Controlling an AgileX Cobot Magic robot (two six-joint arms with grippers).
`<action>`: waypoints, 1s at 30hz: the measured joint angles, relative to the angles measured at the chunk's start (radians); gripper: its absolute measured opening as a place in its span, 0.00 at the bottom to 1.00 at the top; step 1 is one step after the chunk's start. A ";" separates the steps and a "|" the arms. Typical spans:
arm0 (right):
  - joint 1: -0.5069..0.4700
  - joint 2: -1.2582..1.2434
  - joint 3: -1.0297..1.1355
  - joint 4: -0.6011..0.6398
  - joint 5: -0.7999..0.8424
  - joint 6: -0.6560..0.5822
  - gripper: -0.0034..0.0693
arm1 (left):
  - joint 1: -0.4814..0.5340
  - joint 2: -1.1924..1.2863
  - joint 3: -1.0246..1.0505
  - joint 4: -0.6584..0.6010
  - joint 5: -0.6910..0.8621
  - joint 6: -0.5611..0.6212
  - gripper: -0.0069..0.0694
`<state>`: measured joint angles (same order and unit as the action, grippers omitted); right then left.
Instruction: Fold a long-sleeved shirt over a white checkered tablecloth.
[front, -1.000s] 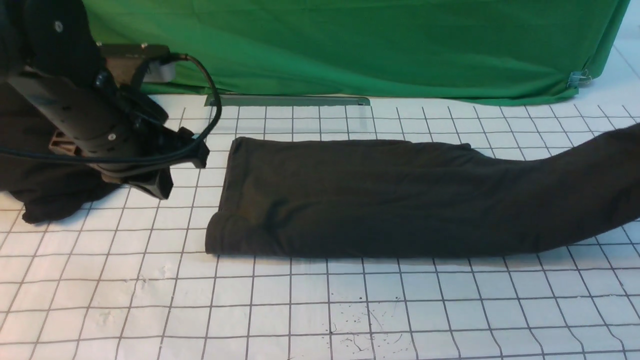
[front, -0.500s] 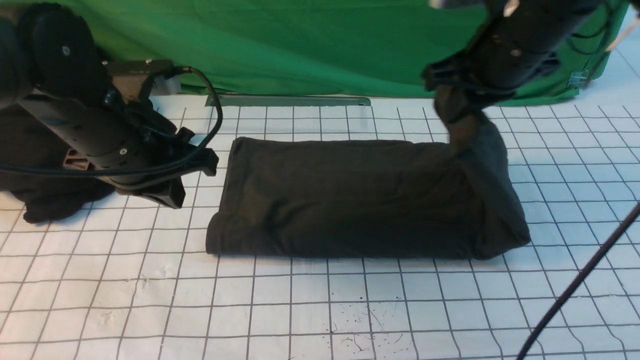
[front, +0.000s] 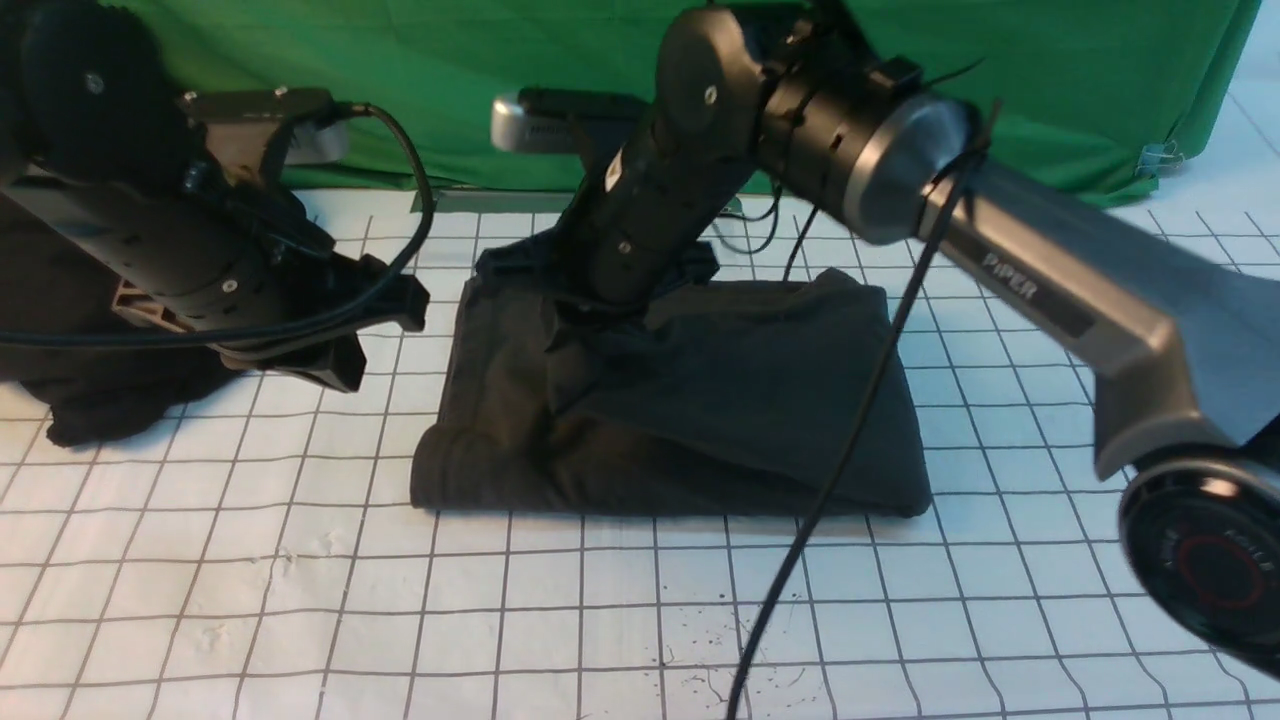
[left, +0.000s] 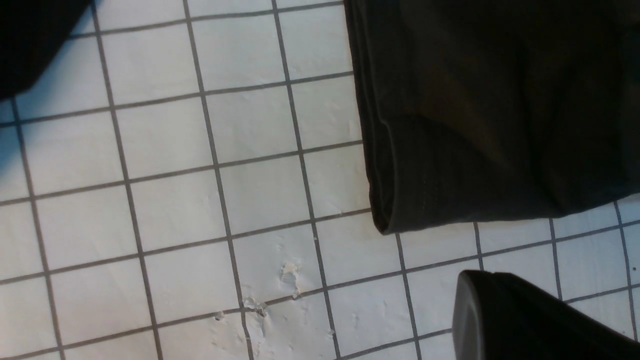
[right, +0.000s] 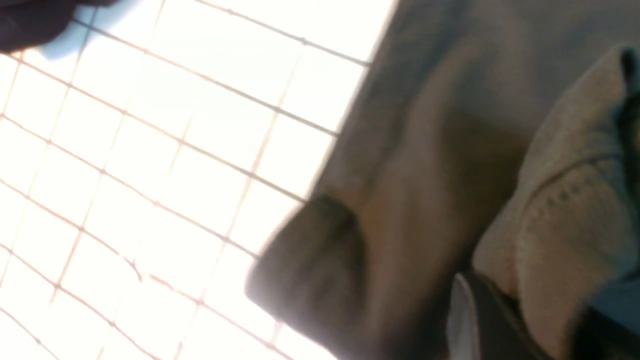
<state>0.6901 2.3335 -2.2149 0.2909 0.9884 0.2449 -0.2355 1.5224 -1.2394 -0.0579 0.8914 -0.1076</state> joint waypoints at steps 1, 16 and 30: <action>0.006 0.013 -0.002 0.013 -0.015 0.000 0.14 | 0.000 -0.001 0.000 0.000 0.001 0.000 0.09; 0.002 0.055 -0.221 0.061 0.152 -0.218 0.69 | 0.001 -0.001 0.000 -0.004 0.000 0.000 0.09; -0.226 -0.236 0.204 -0.116 0.223 -0.298 0.05 | -0.021 0.158 -0.110 -0.271 -0.070 0.166 0.09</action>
<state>0.4642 2.0979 -2.0110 0.1750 1.2117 -0.0531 -0.2563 1.6806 -1.3494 -0.3291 0.8211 0.0579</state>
